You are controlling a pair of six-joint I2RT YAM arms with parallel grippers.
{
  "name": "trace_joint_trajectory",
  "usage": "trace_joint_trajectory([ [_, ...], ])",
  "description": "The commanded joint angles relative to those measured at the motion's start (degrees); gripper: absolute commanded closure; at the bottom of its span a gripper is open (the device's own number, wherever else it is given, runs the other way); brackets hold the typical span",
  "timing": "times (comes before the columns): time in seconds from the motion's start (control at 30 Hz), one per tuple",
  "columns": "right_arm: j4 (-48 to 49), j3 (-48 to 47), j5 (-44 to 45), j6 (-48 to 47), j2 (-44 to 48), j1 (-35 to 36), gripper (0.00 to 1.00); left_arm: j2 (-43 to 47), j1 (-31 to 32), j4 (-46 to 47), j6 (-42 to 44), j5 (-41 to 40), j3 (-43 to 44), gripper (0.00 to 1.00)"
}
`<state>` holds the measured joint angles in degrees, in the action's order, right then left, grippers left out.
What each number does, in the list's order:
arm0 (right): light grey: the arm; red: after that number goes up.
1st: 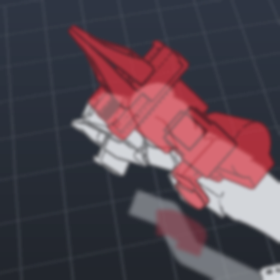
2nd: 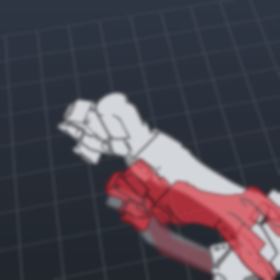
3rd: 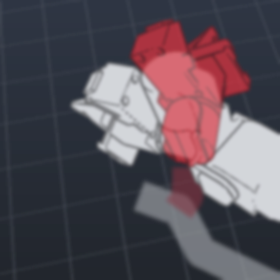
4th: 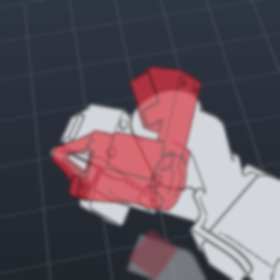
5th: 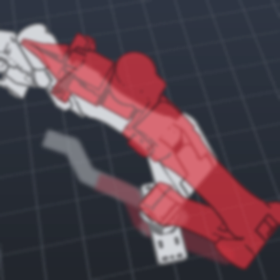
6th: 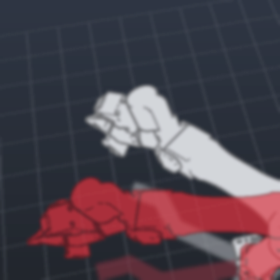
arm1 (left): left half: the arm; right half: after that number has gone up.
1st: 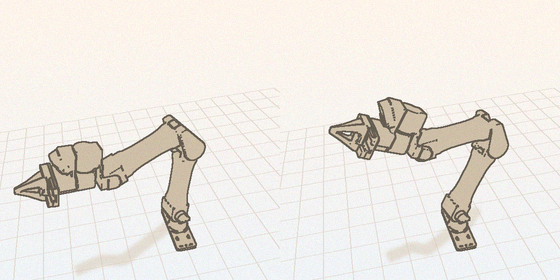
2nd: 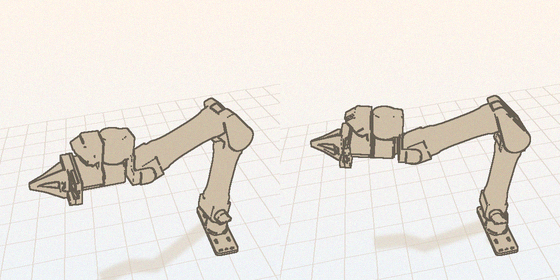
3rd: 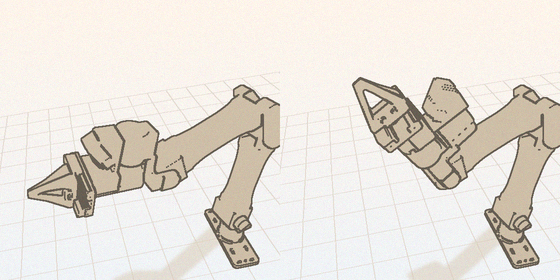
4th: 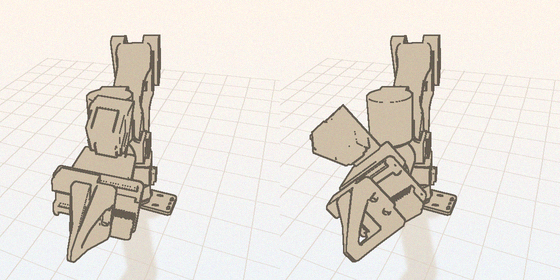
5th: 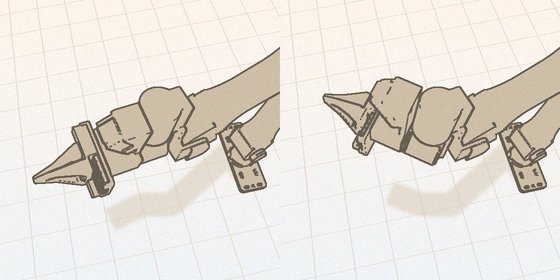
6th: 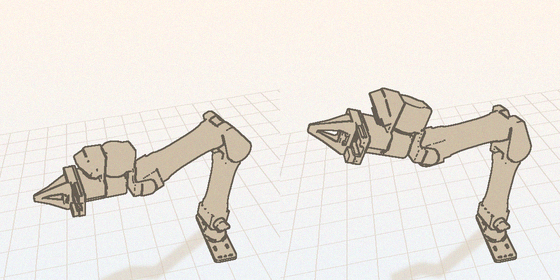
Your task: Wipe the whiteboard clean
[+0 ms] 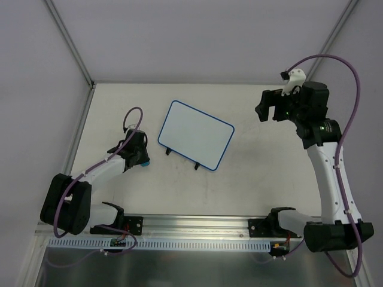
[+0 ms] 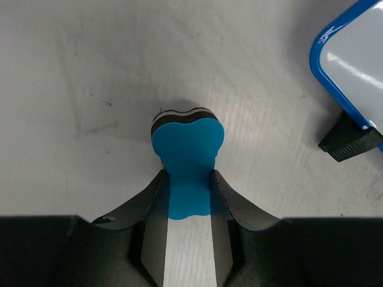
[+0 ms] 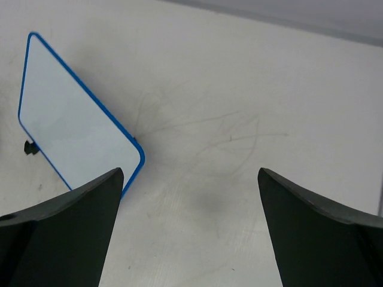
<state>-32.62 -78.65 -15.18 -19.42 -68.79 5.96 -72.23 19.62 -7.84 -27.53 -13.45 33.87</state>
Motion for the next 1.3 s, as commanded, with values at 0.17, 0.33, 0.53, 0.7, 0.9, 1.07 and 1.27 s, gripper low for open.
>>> trace_joint_trajectory([
  [0.17,-5.61,-5.98,20.35,1.93,9.81,-0.68,0.01,-6.26,-3.00,-5.35,-1.04,5.81,8.05,0.64],
  [0.33,-5.61,-7.74,23.44,1.23,12.28,-0.68,0.01,-4.68,-3.27,-6.84,-0.77,5.37,8.50,0.40],
  [0.53,-5.00,-12.04,27.75,-0.97,13.51,-0.68,0.01,1.28,-3.36,-11.05,0.80,4.75,11.92,0.18],
  [0.7,0.61,-12.40,27.93,-4.39,16.32,-0.68,0.01,12.88,-3.36,-14.92,6.25,4.14,20.78,0.03],
  [0.9,4.49,-13.45,25.37,-8.35,18.43,-0.68,0.01,20.44,-3.36,-14.84,18.11,0.36,38.78,0.01],
  [1.07,8.62,-12.32,26.34,-10.37,22.03,-0.68,0.01,25.54,-3.36,-14.75,25.94,-3.94,47.24,0.01],
  [1.27,10.65,-11.35,25.90,-10.99,27.22,-0.68,0.01,31.25,-3.36,-14.58,30.78,-5.97,52.35,0.01],
])
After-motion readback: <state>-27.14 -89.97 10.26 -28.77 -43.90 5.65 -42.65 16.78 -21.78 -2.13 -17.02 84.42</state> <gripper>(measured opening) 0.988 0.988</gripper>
